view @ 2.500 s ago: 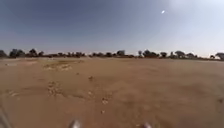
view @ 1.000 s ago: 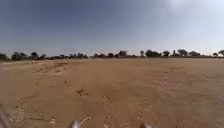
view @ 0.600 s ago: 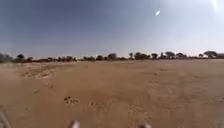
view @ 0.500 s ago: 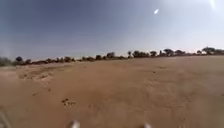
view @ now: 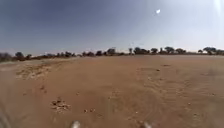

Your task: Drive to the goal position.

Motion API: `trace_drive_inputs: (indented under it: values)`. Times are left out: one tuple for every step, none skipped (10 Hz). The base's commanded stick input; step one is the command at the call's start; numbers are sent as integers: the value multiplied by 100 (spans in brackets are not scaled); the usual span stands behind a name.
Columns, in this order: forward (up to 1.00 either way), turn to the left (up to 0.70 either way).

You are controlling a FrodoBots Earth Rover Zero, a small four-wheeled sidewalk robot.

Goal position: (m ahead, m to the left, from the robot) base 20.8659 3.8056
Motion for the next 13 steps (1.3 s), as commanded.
trace_drive_inputs:
  values:
    - [70, 0]
    - [70, 0]
    - [70, 0]
    - [70, 0]
    - [70, 0]
    - [70, 0]
    - [70, 0]
    - [70, 0]
    - [70, 0]
    - [70, 0]
    - [70, 0]
    - [70, 0]
    - [70, 0]
